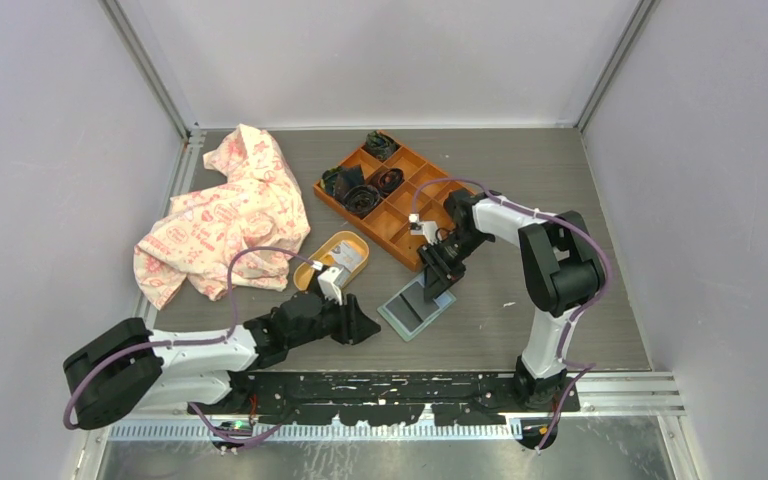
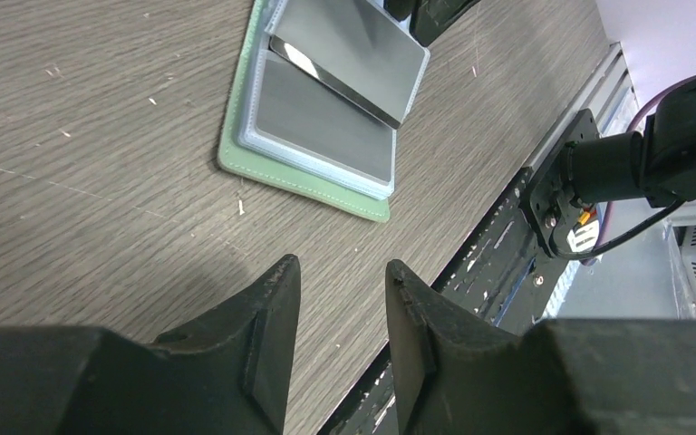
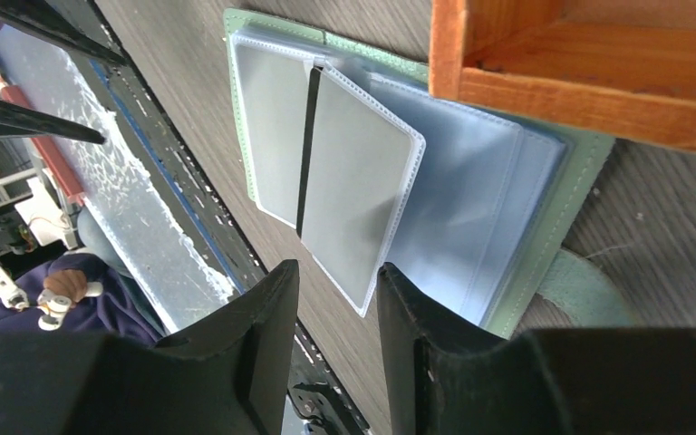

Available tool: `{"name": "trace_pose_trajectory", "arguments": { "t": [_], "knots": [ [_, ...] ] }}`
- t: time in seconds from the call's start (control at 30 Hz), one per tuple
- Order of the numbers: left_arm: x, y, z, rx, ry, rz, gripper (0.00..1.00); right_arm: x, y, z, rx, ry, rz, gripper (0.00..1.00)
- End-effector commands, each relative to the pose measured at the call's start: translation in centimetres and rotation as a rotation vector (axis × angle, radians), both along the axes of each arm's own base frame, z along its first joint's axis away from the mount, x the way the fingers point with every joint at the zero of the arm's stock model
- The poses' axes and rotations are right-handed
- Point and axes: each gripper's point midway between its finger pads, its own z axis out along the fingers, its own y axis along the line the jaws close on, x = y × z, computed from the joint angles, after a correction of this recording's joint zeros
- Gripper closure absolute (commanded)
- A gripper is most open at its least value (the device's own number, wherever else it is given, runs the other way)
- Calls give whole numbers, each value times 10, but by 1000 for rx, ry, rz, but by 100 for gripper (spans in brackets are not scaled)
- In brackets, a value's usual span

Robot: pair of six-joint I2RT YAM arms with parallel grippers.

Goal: Put the credit cards into the card holder
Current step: Turn over the card slot in the card holder.

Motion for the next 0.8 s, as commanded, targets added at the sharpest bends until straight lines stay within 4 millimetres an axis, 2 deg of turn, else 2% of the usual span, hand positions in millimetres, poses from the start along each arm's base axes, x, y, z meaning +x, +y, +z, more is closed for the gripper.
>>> {"name": "trace_pose_trajectory", "arguments": {
  "t": [0.0, 0.3, 0.57, 0.7, 0.77],
  "knots": [
    [12, -23, 29, -87, -70, 2, 60, 4, 12, 17, 85, 18, -8, 57],
    [15, -46, 26, -94, -46, -35, 71, 3, 21, 22, 136, 68, -46, 59],
    [22, -66, 24, -90, -38, -59, 77, 4, 25, 20, 154, 101, -64, 67],
    [29, -75, 17, -72, -36, -52, 94, 4, 26, 21, 160, 107, -66, 69],
    [32, -78, 11, -54, -27, -47, 98, 4, 26, 21, 162, 109, -67, 69]
  ]
}}
